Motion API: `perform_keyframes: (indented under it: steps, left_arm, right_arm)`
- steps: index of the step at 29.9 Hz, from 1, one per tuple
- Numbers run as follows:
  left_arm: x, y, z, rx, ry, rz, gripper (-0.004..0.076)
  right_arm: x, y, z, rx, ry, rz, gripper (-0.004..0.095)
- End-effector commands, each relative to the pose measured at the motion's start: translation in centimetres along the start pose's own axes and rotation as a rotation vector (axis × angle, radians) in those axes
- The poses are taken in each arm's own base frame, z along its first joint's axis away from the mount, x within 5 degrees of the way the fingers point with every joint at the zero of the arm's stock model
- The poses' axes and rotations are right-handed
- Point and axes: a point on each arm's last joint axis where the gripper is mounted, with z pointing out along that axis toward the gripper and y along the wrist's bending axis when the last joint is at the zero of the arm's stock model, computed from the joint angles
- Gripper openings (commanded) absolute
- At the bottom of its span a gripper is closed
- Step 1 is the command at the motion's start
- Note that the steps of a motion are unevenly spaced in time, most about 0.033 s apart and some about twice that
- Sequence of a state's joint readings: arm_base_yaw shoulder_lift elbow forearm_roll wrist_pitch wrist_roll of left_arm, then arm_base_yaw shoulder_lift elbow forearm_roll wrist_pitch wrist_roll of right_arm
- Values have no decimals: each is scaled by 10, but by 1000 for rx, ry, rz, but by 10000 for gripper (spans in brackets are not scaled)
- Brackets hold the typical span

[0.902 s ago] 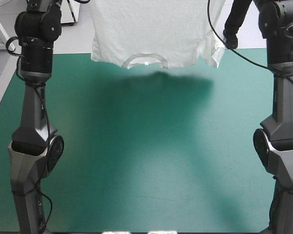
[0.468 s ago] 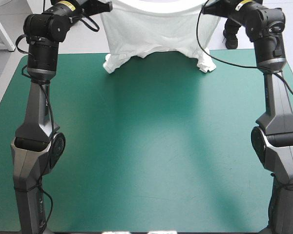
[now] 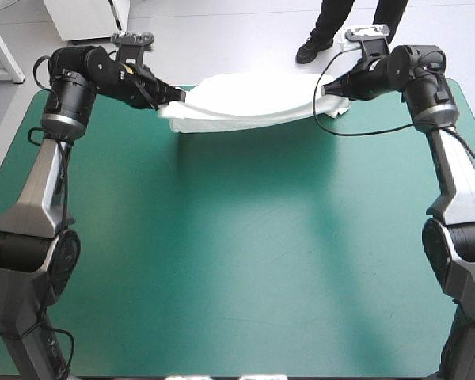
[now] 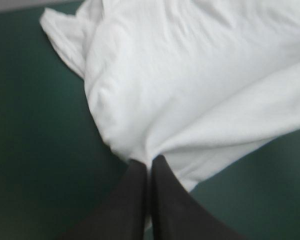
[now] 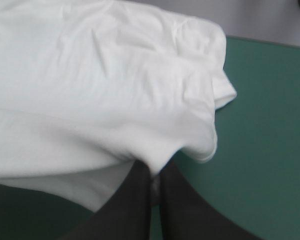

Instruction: Fold the cloth

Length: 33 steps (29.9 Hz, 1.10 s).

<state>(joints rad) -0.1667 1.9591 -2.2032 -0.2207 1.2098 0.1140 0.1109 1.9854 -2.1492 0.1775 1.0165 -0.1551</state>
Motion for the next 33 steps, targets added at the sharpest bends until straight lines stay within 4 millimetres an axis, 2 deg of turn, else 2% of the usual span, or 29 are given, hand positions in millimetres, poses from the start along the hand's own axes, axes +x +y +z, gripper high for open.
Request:
perform_keyframes:
  steps: [1,8,14,22,27,33]
  left_arm:
    - [16,-11,-35,56,-31,-17,-10]
    - [62,-16,-17,118,162,-48,-10]
    - [105,-25,-15,112,295,-32,-10]
    - [169,-45,-30,108,400,12,-10]
    - [208,-46,-38,105,463,0,-10]
    - [239,-46,-49,102,479,-26,-10]
  right_arm:
    - [7,5,-32,-18,-11,9,-17]
    - [68,20,-18,-96,280,46,-17]
    - [111,34,-17,-111,445,22,-16]
    - [162,51,-38,-124,569,-14,-16]
    - [195,65,-56,-129,625,-42,-17]
    - [230,74,-65,-145,710,-32,-17]
